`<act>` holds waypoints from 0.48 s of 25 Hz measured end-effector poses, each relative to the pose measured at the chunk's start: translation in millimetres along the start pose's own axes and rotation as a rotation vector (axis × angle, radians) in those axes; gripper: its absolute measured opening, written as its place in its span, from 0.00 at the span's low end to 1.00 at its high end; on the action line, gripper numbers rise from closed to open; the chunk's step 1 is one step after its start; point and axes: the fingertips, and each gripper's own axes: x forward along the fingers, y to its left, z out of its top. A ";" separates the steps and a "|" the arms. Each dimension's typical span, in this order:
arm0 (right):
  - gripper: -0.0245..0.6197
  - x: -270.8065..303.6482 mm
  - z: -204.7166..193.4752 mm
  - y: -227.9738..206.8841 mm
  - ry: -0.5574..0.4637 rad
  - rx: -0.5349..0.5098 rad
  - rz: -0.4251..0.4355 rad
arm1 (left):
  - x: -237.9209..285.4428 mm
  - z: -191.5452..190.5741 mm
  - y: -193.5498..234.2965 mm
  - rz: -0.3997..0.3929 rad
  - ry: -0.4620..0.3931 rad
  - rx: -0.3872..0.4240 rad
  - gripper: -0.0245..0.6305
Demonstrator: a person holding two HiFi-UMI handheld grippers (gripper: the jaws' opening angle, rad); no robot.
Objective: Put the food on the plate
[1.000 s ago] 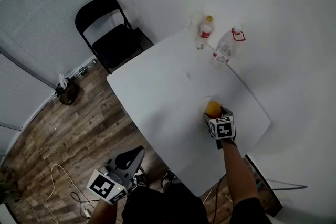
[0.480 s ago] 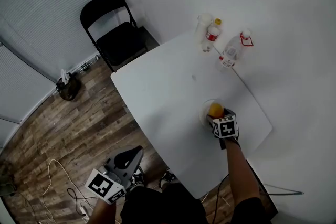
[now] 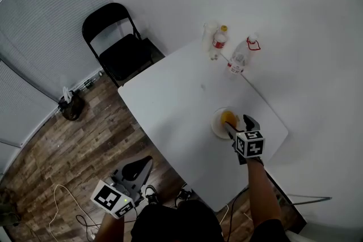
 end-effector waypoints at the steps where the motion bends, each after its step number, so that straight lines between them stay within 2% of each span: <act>1: 0.62 -18.8 12.4 6.2 -0.052 -0.002 -0.009 | -2.8 4.6 -2.9 -0.015 -0.005 0.006 0.07; 2: 0.60 -38.4 23.8 12.2 -0.103 -0.011 -0.025 | -5.9 9.3 -6.2 -0.032 -0.010 0.014 0.07; 4: 0.43 -76.6 42.2 21.7 -0.192 -0.041 -0.077 | -11.9 18.3 -13.8 -0.072 -0.021 0.034 0.07; 5: 0.38 -94.3 48.9 25.9 -0.227 -0.055 -0.102 | -14.6 22.3 -17.9 -0.093 -0.025 0.046 0.07; 8: 0.27 -145.2 62.1 38.3 -0.310 -0.062 -0.166 | -22.0 30.9 -29.4 -0.147 -0.035 0.069 0.07; 12: 0.19 -212.2 74.3 68.7 -0.412 -0.049 -0.214 | -30.6 40.6 -46.1 -0.214 -0.056 0.077 0.07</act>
